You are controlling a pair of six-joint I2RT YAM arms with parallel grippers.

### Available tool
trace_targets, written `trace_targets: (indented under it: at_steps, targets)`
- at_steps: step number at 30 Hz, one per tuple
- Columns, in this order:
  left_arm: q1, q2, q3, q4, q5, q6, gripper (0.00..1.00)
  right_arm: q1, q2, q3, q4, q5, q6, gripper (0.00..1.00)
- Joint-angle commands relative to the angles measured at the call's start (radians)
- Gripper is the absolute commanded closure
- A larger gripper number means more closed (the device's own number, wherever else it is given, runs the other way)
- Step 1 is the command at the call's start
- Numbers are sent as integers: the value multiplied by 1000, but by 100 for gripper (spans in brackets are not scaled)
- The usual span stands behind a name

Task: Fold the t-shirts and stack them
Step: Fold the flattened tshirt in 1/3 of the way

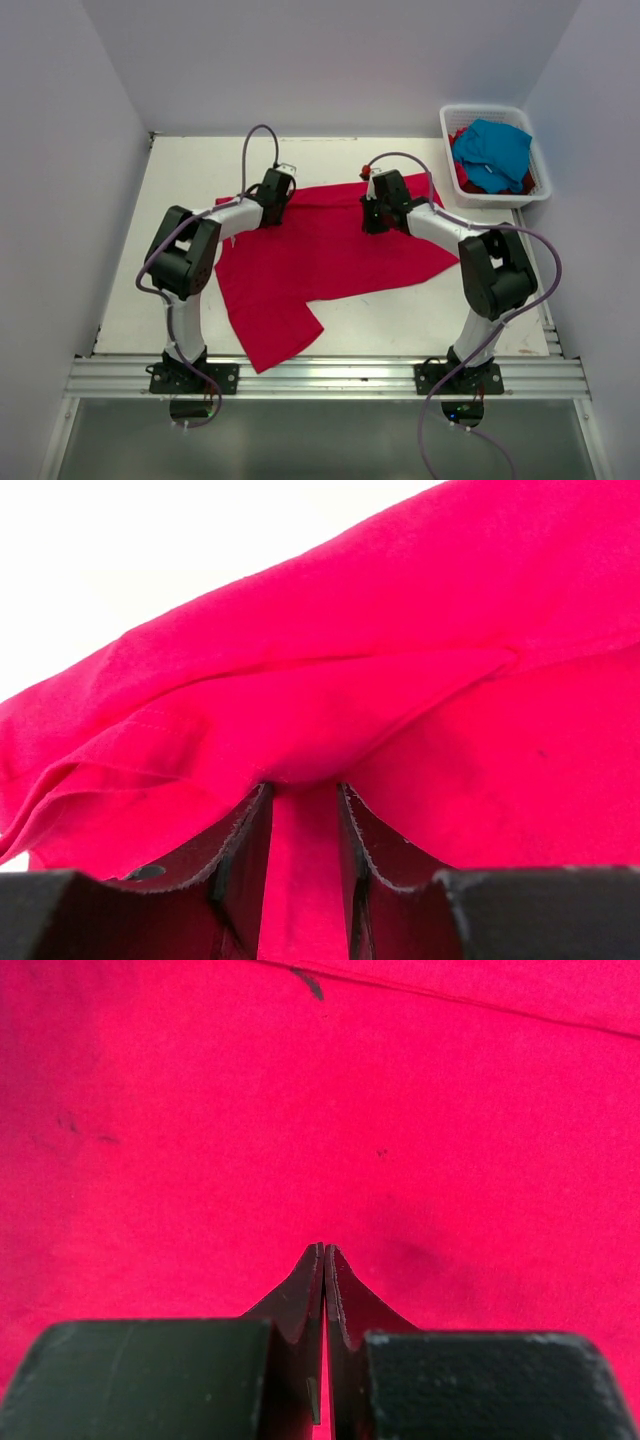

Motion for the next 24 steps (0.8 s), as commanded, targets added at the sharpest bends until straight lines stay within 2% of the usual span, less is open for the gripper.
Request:
trace_targets:
  at_steps: [1,21,24]
  targets:
    - [-2,3,41,54,-55,23,64,2,17,19,-4,-6,-14,100]
    - [47,70,102,69,-41,16,62,2,27,20,-13,-9,-20,100]
    - [50,69,107,69,-45,14,65,2,30,19,-11,-8,-21,100]
